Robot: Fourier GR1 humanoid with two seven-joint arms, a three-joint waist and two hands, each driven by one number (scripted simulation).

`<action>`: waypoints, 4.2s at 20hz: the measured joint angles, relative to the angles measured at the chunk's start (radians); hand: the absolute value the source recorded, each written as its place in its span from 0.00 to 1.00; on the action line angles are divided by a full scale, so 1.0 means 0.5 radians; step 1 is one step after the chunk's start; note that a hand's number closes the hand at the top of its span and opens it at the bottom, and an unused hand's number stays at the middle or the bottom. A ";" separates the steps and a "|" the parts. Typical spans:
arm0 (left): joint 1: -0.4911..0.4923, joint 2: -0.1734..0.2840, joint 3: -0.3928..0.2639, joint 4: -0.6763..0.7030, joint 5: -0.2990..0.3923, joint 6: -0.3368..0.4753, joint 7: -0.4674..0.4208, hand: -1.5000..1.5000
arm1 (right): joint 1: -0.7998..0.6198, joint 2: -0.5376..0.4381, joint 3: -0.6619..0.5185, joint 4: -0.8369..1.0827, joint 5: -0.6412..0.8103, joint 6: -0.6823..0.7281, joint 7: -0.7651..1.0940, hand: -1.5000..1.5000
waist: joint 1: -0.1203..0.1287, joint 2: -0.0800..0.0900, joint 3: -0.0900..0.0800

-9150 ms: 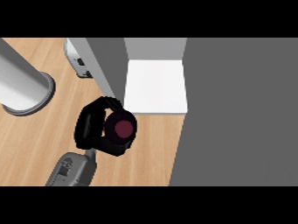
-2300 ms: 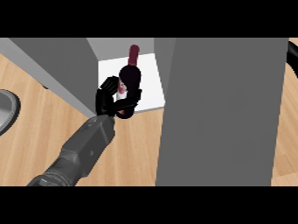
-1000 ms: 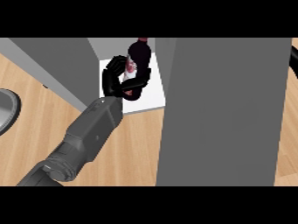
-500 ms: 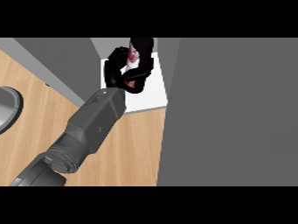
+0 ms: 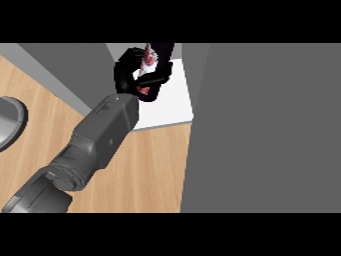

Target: Pick up the wine, place it into the cabinet and close the cabinet

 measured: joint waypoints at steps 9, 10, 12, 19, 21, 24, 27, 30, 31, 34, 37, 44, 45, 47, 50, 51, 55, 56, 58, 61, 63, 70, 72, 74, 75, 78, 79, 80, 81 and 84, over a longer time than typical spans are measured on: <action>0.027 0.105 -0.183 0.066 -0.196 0.289 0.017 1.00 | -0.005 0.004 0.004 -0.001 -0.009 0.017 -0.011 0.00 | -0.027 0.021 0.000; 0.037 0.117 -0.193 0.067 -0.207 0.312 0.029 1.00 | -0.002 0.004 -0.002 -0.001 -0.010 0.019 -0.015 0.00 | -0.027 0.023 0.000; 0.052 0.120 -0.210 0.069 -0.226 0.362 0.041 1.00 | -0.003 0.001 -0.004 0.001 -0.012 0.027 -0.017 0.00 | -0.029 0.025 0.000; 0.078 0.128 -0.280 0.046 -0.303 0.381 0.115 0.00 | -0.007 0.004 0.016 0.001 -0.014 0.041 -0.027 0.00 | -0.040 0.027 -0.002; 0.082 0.131 -0.273 0.045 -0.296 0.347 0.132 0.00 | -0.009 0.006 0.014 0.000 -0.016 0.041 -0.026 0.00 | -0.043 0.025 -0.001; 0.084 0.133 -0.265 0.040 -0.289 0.319 0.156 0.00 | -0.008 0.015 0.022 -0.001 -0.016 0.038 -0.032 0.00 | -0.043 0.025 0.000; 0.084 0.137 -0.254 0.043 -0.279 0.315 0.176 0.00 | -0.015 0.024 0.039 -0.001 -0.015 0.033 -0.034 0.00 | -0.048 0.027 -0.001; 0.084 0.138 -0.247 0.035 -0.273 0.293 0.178 0.00 | -0.005 0.023 0.044 0.001 -0.014 0.038 -0.034 0.00 | -0.045 0.028 -0.002; 0.083 0.138 -0.243 0.035 -0.269 0.280 0.179 0.00 | -0.006 0.021 0.040 0.001 -0.015 0.035 -0.031 0.00 | -0.044 0.028 -0.005; 0.084 0.134 -0.250 0.024 -0.277 0.246 0.158 0.00 | -0.011 0.012 0.038 -0.001 -0.014 0.039 -0.028 0.00 | -0.037 0.027 -0.010; 0.081 0.130 -0.264 0.018 -0.290 0.194 0.141 0.00 | -0.027 0.002 0.038 -0.001 -0.016 0.042 -0.014 0.00 | -0.031 0.026 -0.018; 0.098 0.101 -0.281 -0.088 -0.306 -0.208 0.040 0.00 | -0.036 0.004 0.032 -0.001 -0.012 0.008 0.015 0.00 | 0.036 -0.001 -0.025; 0.097 0.094 -0.271 -0.113 -0.298 -0.283 0.017 0.00 | -0.025 0.006 0.028 -0.003 -0.011 0.002 0.016 0.00 | 0.049 -0.007 -0.024; 0.101 0.079 -0.241 -0.171 -0.271 -0.438 -0.057 0.00 | -0.031 -0.003 0.017 -0.003 -0.009 -0.009 0.025 0.00 | 0.079 -0.019 -0.021; 0.106 0.057 -0.179 -0.241 -0.218 -0.621 -0.165 0.00 | -0.047 -0.021 -0.007 -0.008 -0.006 -0.038 0.067 0.00 | 0.117 -0.039 -0.018; 0.111 0.045 -0.160 -0.264 -0.203 -0.684 -0.199 0.00 | -0.043 -0.022 -0.001 -0.007 -0.001 -0.046 0.073 0.00 | 0.133 -0.046 -0.015; 0.116 0.006 -0.108 -0.321 -0.171 -0.854 -0.241 0.00 | -0.025 -0.049 -0.010 -0.021 0.011 -0.079 0.109 0.00 | 0.188 -0.073 -0.010; 0.120 0.001 -0.107 -0.334 -0.174 -0.895 -0.226 0.00 | -0.015 -0.060 -0.014 -0.025 0.012 -0.081 0.117 0.00 | 0.200 -0.078 -0.009; 0.129 -0.014 -0.100 -0.382 -0.178 -0.927 -0.190 0.00 | -0.020 -0.087 -0.032 -0.030 0.017 -0.095 0.139 0.00 | 0.229 -0.091 -0.007; 0.160 -0.021 -0.120 -0.478 -0.219 -0.923 -0.155 0.00 | -0.046 -0.117 -0.054 -0.031 0.023 -0.127 0.176 0.00 | 0.266 -0.107 -0.004; 0.196 -0.018 -0.147 -0.600 -0.249 -0.887 -0.102 0.00 | -0.003 -0.116 -0.057 -0.032 0.027 -0.128 0.163 0.00 | 0.296 -0.120 -0.002; 0.381 -0.028 -0.284 -1.176 -0.341 -0.728 0.139 0.00 | -0.003 -0.139 -0.019 -0.036 0.058 -0.166 0.181 0.00 | 0.345 -0.142 0.001; 0.462 -0.038 -0.344 -1.382 -0.372 -0.645 0.229 0.00 | -0.009 -0.156 -0.032 -0.038 0.059 -0.168 0.185 0.00 | 0.354 -0.146 0.002; 0.557 -0.043 -0.432 -1.603 -0.369 -0.534 0.323 0.00 | -0.026 -0.160 -0.026 -0.035 0.061 -0.171 0.183 0.00 | 0.353 -0.146 0.002; 0.612 -0.045 -0.477 -1.719 -0.368 -0.477 0.369 0.00 | -0.035 -0.158 -0.020 -0.034 0.063 -0.179 0.185 0.00 | 0.354 -0.147 0.002; 0.795 -0.027 -0.605 -2.031 -0.389 -0.268 0.454 0.00 | -0.028 -0.155 0.027 -0.047 0.083 -0.197 0.193 0.00 | 0.349 -0.144 0.002; 0.831 -0.016 -0.658 -2.122 -0.384 -0.173 0.484 0.00 | -0.035 -0.158 0.023 -0.048 0.084 -0.199 0.192 0.00 | 0.342 -0.141 0.003; 0.879 -0.005 -0.706 -2.214 -0.397 -0.093 0.509 0.00 | -0.035 -0.148 0.042 -0.048 0.086 -0.207 0.191 0.00 | 0.341 -0.139 0.003; 0.946 0.002 -0.744 -2.296 -0.422 -0.042 0.517 0.00 | -0.037 -0.154 0.045 -0.052 0.088 -0.211 0.200 0.00 | 0.339 -0.137 0.003; 1.120 0.013 -0.860 -2.526 -0.444 0.120 0.541 0.00 | -0.061 -0.161 0.081 -0.052 0.100 -0.225 0.206 0.00 | 0.335 -0.131 0.004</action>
